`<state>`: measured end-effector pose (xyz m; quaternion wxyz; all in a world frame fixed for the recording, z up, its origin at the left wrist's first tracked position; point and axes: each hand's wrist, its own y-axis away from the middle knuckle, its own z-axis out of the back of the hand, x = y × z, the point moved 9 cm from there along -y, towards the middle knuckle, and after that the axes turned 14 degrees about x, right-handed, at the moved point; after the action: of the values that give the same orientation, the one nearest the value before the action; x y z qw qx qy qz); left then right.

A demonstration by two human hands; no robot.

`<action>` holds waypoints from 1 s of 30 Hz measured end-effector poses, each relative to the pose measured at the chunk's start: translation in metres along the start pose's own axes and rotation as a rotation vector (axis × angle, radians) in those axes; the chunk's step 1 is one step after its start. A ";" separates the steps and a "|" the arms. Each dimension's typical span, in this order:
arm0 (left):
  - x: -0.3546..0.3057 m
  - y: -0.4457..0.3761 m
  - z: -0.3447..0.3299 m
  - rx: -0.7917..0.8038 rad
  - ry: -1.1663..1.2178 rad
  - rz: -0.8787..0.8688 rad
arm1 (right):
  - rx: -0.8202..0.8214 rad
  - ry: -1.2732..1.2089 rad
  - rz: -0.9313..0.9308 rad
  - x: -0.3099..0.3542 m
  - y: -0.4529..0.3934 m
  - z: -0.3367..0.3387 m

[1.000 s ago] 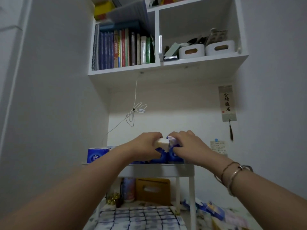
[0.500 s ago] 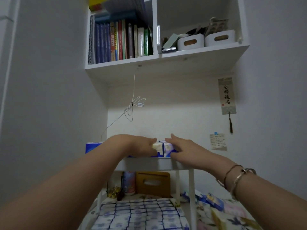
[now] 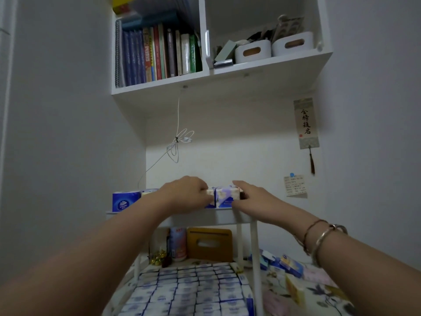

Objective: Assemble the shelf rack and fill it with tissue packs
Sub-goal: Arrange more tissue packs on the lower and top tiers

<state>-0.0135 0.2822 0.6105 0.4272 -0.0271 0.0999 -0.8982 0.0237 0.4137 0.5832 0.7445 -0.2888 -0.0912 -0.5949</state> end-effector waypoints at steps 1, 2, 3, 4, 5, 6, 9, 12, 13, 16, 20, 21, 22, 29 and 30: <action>-0.005 0.001 0.002 -0.030 0.022 0.002 | 0.004 -0.063 -0.012 -0.005 0.000 0.000; -0.013 0.002 0.005 -0.089 0.025 -0.002 | -0.008 -0.136 -0.018 -0.012 0.003 0.001; -0.025 0.003 0.010 -0.176 0.009 -0.020 | -0.040 -0.208 -0.020 -0.018 0.006 0.004; -0.041 0.005 0.015 -0.280 -0.012 -0.061 | -0.091 -0.275 -0.015 -0.026 0.009 0.010; -0.059 0.008 0.019 -0.374 -0.013 -0.123 | -0.152 -0.334 -0.010 -0.035 0.013 0.017; -0.077 0.007 0.019 -0.430 0.004 -0.190 | -0.215 -0.383 -0.013 -0.047 0.019 0.025; -0.124 -0.010 -0.003 -0.404 0.050 -0.307 | -0.358 -0.467 -0.074 -0.092 0.041 0.039; -0.156 -0.045 -0.049 -0.253 0.066 -0.301 | -0.413 -0.452 -0.189 -0.151 0.066 0.039; -0.163 -0.060 -0.068 -0.190 0.073 -0.286 | -0.417 -0.434 -0.223 -0.172 0.074 0.036; -0.166 -0.100 -0.123 -0.009 0.106 -0.202 | -0.412 -0.405 -0.300 -0.230 0.088 0.018; -0.155 -0.144 -0.194 0.159 0.172 -0.073 | -0.389 -0.400 -0.403 -0.301 0.088 -0.017; -0.151 -0.154 -0.209 0.181 0.198 -0.041 | -0.376 -0.397 -0.412 -0.314 0.084 -0.025; -0.148 -0.166 -0.224 0.198 0.229 -0.010 | -0.360 -0.387 -0.417 -0.328 0.077 -0.033; -0.132 -0.228 -0.304 0.299 0.418 0.157 | -0.216 -0.101 -0.372 -0.384 0.008 -0.079; -0.132 -0.235 -0.314 0.316 0.419 0.160 | -0.185 -0.047 -0.375 -0.389 -0.001 -0.086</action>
<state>-0.1508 0.5777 0.3555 0.4658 0.2342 0.0466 -0.8521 -0.1017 0.6914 0.3270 0.5888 -0.3479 -0.1056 -0.7219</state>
